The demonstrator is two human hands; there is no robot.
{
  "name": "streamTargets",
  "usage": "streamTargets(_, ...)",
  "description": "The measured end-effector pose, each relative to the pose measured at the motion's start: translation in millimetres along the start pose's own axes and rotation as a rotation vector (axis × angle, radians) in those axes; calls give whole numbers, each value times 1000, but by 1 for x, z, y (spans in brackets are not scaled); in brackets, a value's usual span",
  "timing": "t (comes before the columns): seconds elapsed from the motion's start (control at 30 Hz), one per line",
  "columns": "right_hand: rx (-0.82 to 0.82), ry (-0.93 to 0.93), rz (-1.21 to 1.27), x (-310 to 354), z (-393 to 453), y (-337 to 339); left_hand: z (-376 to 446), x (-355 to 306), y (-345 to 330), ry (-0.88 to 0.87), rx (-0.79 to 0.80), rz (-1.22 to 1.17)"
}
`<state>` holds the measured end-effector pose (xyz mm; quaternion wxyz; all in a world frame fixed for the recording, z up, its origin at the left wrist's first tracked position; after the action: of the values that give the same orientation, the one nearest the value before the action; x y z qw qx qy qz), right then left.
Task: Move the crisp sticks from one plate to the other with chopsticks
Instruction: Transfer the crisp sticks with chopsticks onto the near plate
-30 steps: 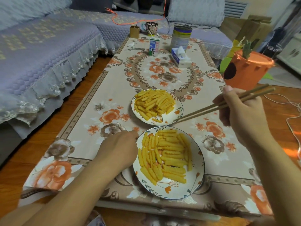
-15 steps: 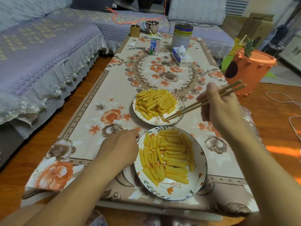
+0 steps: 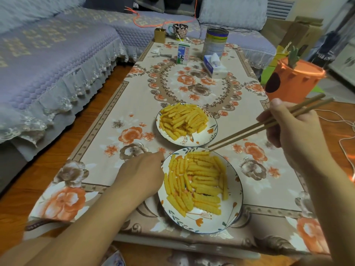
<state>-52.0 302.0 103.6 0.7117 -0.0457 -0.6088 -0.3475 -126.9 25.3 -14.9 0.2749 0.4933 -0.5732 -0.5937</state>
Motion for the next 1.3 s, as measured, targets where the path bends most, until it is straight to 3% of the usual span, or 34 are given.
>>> streamTargets(0.57, 186, 120, 4, -16, -2, -132, 3, 11, 0, 29, -4, -51)
streamTargets(0.73, 85, 74, 38, -11, 3, -110, 3, 10, 1, 29, -4, -46)
streamTargets(1.0, -41, -11, 121, -4, 3, -21, 1, 6, 1, 12, 0, -9)
streamTargets(1.3, 71, -24, -44, -15, -1, -7, -2, 0, 1, 7, -8, 11)
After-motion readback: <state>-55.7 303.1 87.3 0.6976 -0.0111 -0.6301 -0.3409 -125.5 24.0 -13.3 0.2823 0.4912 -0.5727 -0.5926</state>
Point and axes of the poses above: each hand's wrist, its own z-axis towards the middle knuckle, its own y-axis out of the back of the hand, x = y × z, the point moved 6 cm from there along z, towards the middle knuckle, and after that the axes turned 1 degree about -x, right-handed, at the moved point
